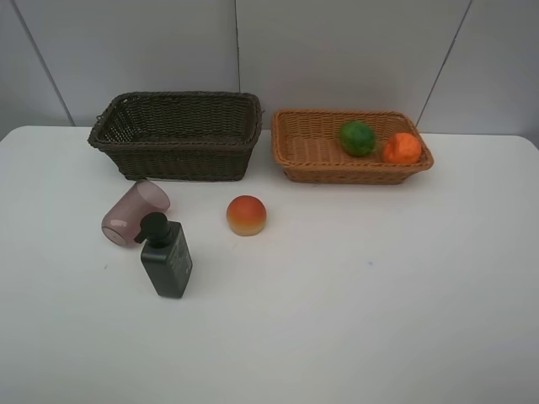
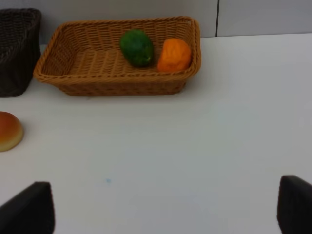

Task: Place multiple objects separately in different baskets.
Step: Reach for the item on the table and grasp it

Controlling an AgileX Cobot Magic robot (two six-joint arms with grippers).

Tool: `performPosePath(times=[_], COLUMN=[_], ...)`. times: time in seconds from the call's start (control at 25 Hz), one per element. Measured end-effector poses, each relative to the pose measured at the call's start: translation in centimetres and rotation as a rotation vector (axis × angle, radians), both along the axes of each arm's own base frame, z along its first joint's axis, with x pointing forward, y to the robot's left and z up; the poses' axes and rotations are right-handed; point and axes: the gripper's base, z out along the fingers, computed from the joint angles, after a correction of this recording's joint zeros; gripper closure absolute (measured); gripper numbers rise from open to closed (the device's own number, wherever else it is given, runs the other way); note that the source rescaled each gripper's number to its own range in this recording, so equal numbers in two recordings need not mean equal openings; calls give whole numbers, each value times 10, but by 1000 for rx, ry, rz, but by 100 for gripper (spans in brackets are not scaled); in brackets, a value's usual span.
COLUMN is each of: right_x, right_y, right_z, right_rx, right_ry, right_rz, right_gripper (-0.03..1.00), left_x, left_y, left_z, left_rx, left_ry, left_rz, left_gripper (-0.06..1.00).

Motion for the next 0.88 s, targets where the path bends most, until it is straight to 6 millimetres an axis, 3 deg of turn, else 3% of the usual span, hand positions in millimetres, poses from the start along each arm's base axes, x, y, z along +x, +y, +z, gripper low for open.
performPosePath(times=[0.88], right_x=[0], right_y=[0], right_z=[0], right_rx=[0], right_ry=[0], right_rz=[0], right_gripper=[-3], left_x=[-1], left_y=[-1], left_z=[3], left_rx=[-5], left_ry=[-12], left_rz=[-4], left_gripper=[3])
